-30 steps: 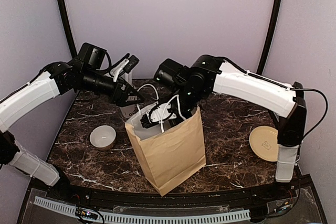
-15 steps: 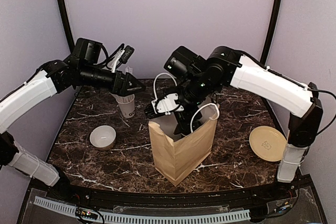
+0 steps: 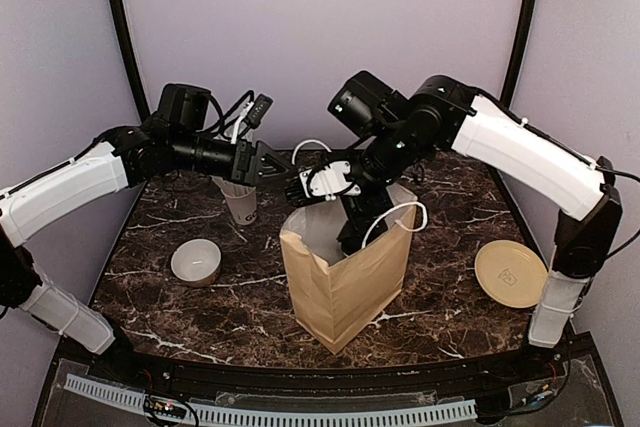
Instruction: Pack the takeout coffee
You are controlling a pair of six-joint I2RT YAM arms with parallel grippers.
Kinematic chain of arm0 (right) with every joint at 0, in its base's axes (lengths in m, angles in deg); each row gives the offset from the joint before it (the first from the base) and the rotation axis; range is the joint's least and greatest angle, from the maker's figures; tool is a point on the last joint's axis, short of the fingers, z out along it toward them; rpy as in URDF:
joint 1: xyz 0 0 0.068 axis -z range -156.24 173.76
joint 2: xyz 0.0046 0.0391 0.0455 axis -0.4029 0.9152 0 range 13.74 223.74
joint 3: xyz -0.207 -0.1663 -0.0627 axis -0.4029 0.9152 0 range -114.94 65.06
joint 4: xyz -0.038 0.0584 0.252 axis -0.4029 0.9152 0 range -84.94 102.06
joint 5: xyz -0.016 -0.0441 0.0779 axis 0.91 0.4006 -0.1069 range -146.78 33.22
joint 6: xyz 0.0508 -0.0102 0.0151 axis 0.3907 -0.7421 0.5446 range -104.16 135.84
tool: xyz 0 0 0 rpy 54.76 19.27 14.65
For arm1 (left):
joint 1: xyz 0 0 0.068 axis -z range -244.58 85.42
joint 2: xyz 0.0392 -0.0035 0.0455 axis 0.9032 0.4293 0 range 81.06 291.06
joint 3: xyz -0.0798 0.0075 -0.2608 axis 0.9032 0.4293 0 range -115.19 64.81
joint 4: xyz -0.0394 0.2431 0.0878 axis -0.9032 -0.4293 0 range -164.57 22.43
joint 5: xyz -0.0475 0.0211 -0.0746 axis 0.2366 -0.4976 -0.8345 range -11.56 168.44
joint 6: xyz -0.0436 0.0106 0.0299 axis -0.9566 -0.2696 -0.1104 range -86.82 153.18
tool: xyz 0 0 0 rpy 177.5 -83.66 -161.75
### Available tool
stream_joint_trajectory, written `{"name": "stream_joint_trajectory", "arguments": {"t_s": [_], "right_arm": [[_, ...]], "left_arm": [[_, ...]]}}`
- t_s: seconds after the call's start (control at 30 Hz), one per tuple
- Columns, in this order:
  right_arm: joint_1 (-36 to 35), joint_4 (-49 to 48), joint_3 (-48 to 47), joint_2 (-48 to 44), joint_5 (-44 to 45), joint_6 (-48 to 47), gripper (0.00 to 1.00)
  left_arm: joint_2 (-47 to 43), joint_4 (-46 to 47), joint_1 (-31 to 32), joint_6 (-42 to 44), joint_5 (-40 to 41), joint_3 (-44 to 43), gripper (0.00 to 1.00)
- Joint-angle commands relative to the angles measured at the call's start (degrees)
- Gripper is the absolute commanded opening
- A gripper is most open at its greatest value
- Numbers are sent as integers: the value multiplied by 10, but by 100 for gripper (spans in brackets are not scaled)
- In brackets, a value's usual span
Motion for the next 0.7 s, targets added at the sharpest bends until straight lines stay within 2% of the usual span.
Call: {"name": "stream_joint_trajectory", "arguments": {"t_s": [0.0,0.2,0.4,0.47,0.53,0.57,0.63,0.67], "right_arm": [[15,28,-35,-39,-19,-24,99],[25,71,-70,-51,-28,-43,99],[65,82,-101,-70,-24,-51,99],[81,88,-106,-77,-35,-54,99],[96,89,-103,-86,-39,-54,99],[104,89,-101,-91,-44,-53,98],[131,82,-93,-100,-53,-47,99],[144,71,-87,-103,-61,-41,99]], "left_arm": [[9,21,13,-13,-3,-27,72],[59,-10,17,-19,46,-81,70],[80,31,23,-41,-18,-104,67],[77,17,23,-43,12,-111,65],[67,-24,23,-32,86,-127,64],[57,-37,23,-27,147,-135,65],[37,-66,22,-9,206,-137,68],[29,-65,22,5,206,-135,70]]}}
